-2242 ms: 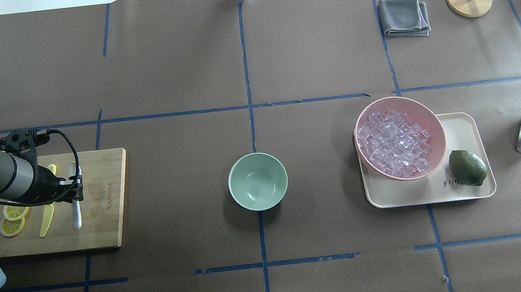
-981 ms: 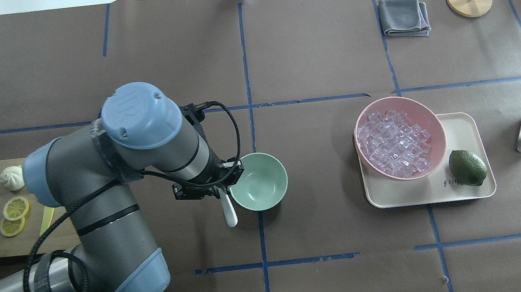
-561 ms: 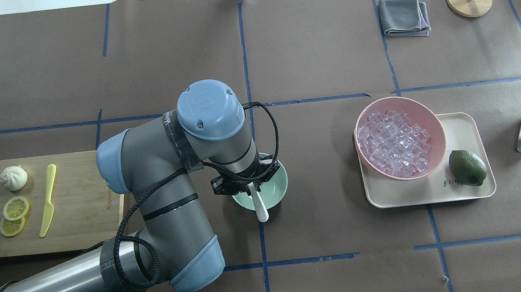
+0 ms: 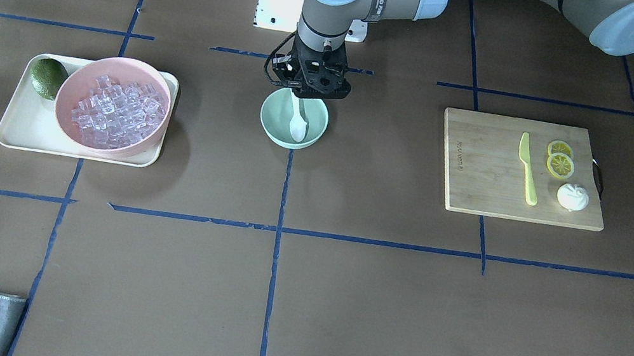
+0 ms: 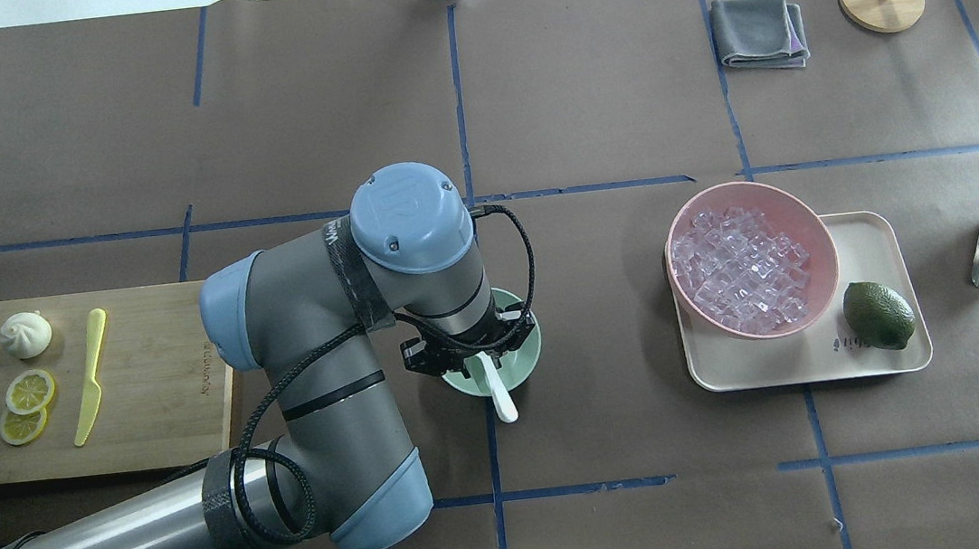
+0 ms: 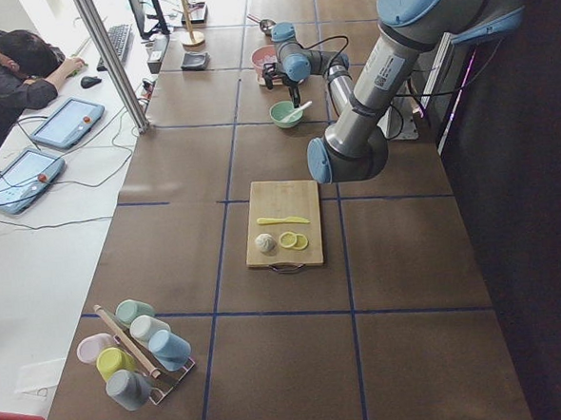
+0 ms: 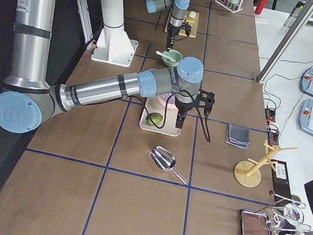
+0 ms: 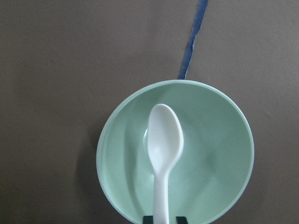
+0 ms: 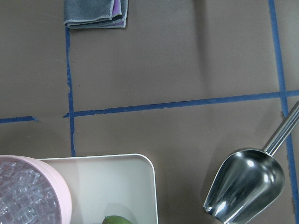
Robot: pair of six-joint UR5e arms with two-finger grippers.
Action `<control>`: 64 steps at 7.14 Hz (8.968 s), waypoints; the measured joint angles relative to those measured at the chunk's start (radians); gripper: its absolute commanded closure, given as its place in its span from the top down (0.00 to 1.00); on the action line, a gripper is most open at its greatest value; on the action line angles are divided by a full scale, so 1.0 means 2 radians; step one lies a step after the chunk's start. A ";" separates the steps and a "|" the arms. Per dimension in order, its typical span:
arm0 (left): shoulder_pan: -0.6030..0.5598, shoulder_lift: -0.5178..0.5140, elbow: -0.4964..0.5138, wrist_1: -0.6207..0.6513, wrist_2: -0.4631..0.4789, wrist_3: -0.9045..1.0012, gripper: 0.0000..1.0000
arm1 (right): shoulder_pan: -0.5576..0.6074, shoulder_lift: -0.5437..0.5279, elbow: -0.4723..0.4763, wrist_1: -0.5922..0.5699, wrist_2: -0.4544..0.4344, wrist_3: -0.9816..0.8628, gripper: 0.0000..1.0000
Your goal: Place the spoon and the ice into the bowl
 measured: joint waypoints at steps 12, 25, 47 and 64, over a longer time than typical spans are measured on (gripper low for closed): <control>-0.201 0.233 -0.241 0.112 -0.058 0.323 1.00 | -0.280 0.102 0.031 0.039 -0.187 0.206 0.96; -0.206 0.248 -0.258 0.113 -0.058 0.330 1.00 | -0.327 0.107 -0.033 0.032 -0.190 0.141 0.67; -0.379 0.450 -0.286 0.114 -0.086 0.613 1.00 | -0.474 0.398 -0.152 -0.017 -0.282 0.382 0.99; -0.505 0.488 -0.178 0.108 -0.163 0.797 1.00 | 0.127 0.007 -0.143 -0.094 0.004 -0.357 1.00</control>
